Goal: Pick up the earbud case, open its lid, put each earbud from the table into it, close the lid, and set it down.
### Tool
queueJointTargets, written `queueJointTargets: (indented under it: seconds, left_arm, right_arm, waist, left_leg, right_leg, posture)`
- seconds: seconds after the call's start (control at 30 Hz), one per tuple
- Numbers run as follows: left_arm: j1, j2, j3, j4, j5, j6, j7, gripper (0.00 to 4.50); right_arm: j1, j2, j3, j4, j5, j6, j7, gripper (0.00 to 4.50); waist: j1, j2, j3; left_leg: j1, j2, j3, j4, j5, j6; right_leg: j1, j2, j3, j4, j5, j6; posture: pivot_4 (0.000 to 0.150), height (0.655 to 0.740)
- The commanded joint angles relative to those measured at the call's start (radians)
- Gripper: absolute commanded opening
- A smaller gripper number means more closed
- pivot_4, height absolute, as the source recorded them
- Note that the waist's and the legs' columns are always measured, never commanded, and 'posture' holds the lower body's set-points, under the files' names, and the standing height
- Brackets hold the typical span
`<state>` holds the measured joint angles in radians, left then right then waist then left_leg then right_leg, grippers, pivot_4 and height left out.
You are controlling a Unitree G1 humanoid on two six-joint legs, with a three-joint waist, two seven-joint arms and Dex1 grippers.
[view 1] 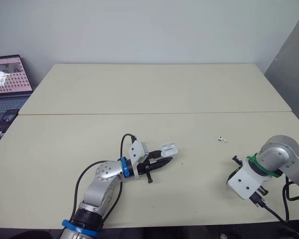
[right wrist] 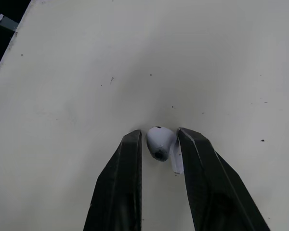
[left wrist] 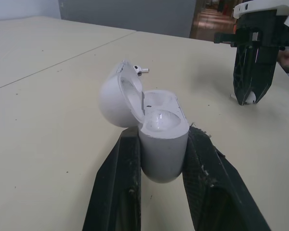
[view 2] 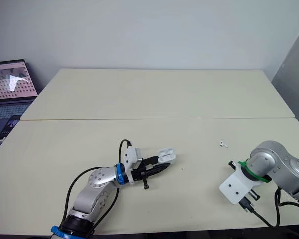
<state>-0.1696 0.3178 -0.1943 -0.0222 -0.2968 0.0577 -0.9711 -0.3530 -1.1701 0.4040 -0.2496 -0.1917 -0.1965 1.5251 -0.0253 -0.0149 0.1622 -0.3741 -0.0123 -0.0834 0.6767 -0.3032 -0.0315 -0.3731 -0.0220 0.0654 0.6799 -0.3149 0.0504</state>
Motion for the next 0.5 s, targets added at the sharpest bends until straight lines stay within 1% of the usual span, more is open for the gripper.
queueJointTargets:
  seconds: [0.03, 0.07, 0.23, 0.33, 0.4, 0.5]
  left_arm:
    - [-0.012, -0.002, -0.003, -0.022, -0.009, -0.006, 0.0, 0.78]
    - [-0.012, -0.002, -0.003, -0.022, -0.009, -0.005, 0.0, 0.78]
    - [-0.014, -0.004, -0.007, -0.025, -0.009, -0.002, -0.001, 0.78]
    - [-0.014, -0.008, -0.013, -0.033, -0.01, 0.001, 0.0, 0.78]
    - [-0.013, -0.011, -0.016, -0.039, -0.009, 0.002, 0.002, 0.78]
    - [-0.024, -0.04, -0.013, -0.035, 0.006, 0.0, 0.05, 0.78]
  right_arm:
    - [0.018, -0.015, -0.011, -0.023, -0.004, 0.009, 0.019, 0.31]
    - [0.02, -0.016, -0.012, -0.024, -0.006, 0.01, 0.017, 0.2]
    - [0.034, -0.014, -0.032, -0.027, -0.008, 0.02, -0.003, 0.2]
    - [0.047, 0.009, -0.088, -0.029, 0.045, 0.069, -0.05, 0.2]
    - [0.053, 0.043, -0.136, -0.033, 0.089, 0.129, -0.101, 0.2]
    - [0.049, 0.15, -0.281, -0.06, 0.213, 0.336, -0.236, 0.2]
  waist:
    - [0.0, 0.0, 0.0]
    - [0.0, 0.0, 0.0]
    - [0.001, 0.0, 0.0]
    - [0.001, 0.0, 0.0]
    - [-0.001, 0.0, 0.0]
    - [-0.002, 0.0, 0.0]
  left_leg:
    - [0.0, 0.0, 0.0, 0.0, 0.0, 0.0]
    - [0.0, 0.0, 0.0, 0.0, 0.0, 0.0]
    - [0.0, 0.0, 0.0, 0.0, 0.0, 0.0]
    - [0.0, 0.0, 0.0, 0.0, 0.0, 0.0]
    - [0.0, 0.0, 0.0, 0.0, 0.0, 0.0]
    - [0.0, 0.0, 0.0, 0.0, 0.0, 0.0]
  right_leg:
    - [0.0, 0.0, 0.0, 0.0, 0.0, 0.0]
    - [0.0, 0.0, 0.0, 0.0, 0.0, 0.0]
    - [0.0, 0.0, 0.0, 0.0, 0.0, 0.0]
    - [0.0, 0.0, 0.0, 0.0, 0.0, 0.0]
    - [0.0, 0.0, 0.0, 0.0, 0.0, 0.0]
    - [0.0, 0.0, 0.001, 0.001, 0.0, 0.0]
  posture:
    - [0.15, 0.74]
    - [0.15, 0.74]
    - [0.15, 0.74]
    - [0.15, 0.74]
    - [0.15, 0.74]
    - [0.15, 0.74]
